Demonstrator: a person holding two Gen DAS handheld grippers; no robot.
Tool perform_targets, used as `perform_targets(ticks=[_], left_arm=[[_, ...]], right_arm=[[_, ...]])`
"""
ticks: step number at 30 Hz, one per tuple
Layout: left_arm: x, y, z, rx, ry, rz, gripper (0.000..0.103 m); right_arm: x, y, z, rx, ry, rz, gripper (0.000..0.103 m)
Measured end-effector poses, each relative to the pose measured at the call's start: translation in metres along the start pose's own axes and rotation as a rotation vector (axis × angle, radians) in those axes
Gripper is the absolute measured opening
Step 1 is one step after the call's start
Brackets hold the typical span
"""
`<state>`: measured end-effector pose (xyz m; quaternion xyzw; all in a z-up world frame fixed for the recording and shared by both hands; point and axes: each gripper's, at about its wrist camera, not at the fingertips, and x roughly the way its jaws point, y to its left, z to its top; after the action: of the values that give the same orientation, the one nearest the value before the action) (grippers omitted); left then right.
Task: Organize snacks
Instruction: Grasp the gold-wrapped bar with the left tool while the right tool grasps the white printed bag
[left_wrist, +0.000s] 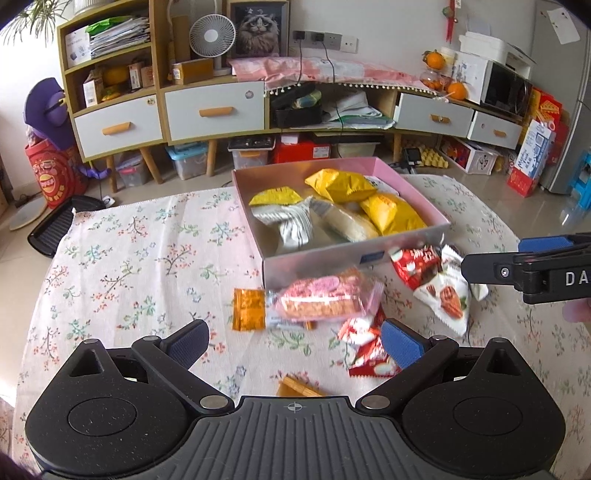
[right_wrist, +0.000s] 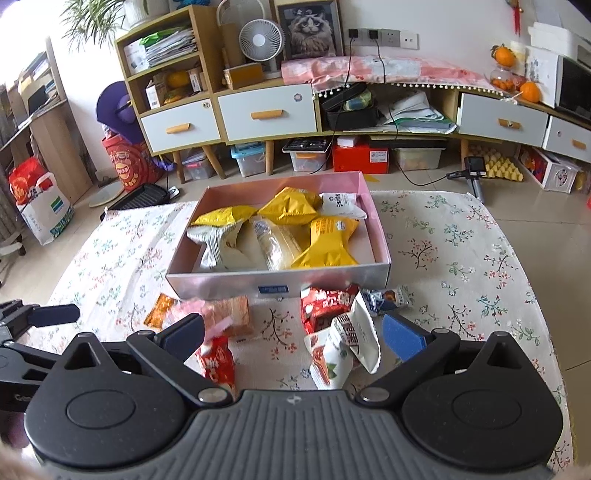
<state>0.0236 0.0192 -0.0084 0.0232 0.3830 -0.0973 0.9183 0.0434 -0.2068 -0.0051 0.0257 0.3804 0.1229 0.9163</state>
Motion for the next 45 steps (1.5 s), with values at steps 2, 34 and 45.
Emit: perform_targets(ticks=[2, 34, 45], left_arm=[[-0.002, 0.001, -0.004, -0.002, 0.0, -0.01, 0.1], [0.027, 0.024, -0.082, 0.182, 0.089, -0.121, 0.096], [0.035, 0.029, -0.075, 0.166, 0.103, -0.106, 0.074]], right_arm=[[0.0, 0.0, -0.005, -0.014, -0.001, 0.0, 0.103], [0.035, -0.016, -0.062, -0.223, -0.057, -0.045, 0.103], [0.057, -0.018, -0.061, -0.238, -0.035, -0.08, 0.103]])
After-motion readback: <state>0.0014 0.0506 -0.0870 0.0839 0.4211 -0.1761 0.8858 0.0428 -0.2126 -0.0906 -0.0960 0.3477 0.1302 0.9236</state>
